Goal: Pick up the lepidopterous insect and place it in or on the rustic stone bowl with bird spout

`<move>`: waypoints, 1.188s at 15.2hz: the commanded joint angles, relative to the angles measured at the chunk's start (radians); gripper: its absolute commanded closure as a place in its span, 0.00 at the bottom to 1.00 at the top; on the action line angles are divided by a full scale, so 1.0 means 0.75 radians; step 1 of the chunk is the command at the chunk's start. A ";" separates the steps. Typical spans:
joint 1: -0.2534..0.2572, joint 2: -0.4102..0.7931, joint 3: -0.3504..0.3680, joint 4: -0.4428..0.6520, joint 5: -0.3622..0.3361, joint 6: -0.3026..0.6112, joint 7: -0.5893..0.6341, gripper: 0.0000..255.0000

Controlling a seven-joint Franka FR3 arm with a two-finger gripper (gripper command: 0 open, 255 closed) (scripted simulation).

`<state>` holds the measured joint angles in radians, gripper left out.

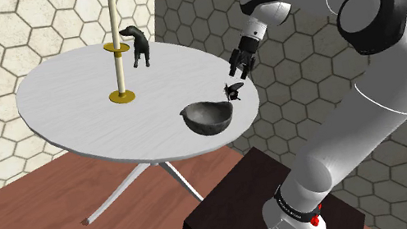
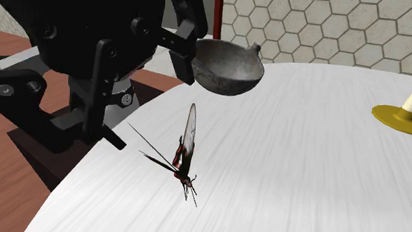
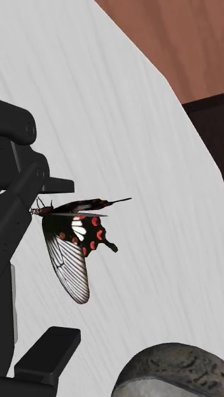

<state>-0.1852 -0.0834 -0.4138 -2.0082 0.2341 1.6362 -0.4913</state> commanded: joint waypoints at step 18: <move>-0.033 0.154 -0.046 0.000 0.127 0.092 -0.091 0.00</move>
<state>-0.2098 0.0324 -0.4480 -2.0082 0.3295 1.7050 -0.5597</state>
